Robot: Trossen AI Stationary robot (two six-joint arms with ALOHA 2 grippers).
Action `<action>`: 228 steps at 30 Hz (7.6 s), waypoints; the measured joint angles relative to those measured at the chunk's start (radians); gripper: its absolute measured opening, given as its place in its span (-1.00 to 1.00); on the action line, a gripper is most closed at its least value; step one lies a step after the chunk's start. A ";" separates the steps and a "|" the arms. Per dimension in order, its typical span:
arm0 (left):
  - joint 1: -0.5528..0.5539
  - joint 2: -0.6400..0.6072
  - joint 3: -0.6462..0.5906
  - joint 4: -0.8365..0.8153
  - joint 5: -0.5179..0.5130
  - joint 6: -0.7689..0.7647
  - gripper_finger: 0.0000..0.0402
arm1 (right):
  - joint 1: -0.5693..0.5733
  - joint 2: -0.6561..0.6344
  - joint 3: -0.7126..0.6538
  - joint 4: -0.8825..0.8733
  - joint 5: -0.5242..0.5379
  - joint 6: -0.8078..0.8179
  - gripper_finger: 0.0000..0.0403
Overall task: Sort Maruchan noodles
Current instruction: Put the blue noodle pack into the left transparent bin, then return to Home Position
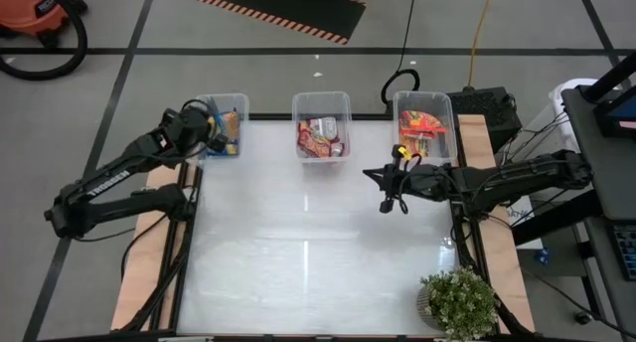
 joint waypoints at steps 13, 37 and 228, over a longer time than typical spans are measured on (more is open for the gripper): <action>0.097 0.114 -0.047 0.003 0.058 -0.014 -0.62 | 0.001 0.000 0.000 -0.014 -0.076 0.051 -1.00; -0.060 0.068 -0.048 0.054 0.237 -0.072 -0.40 | 0.108 0.000 -0.120 0.098 -0.207 0.414 -1.00; -0.746 -0.722 -0.763 0.805 0.493 0.079 -0.99 | 0.109 -0.937 -0.599 0.008 -0.276 0.287 -1.00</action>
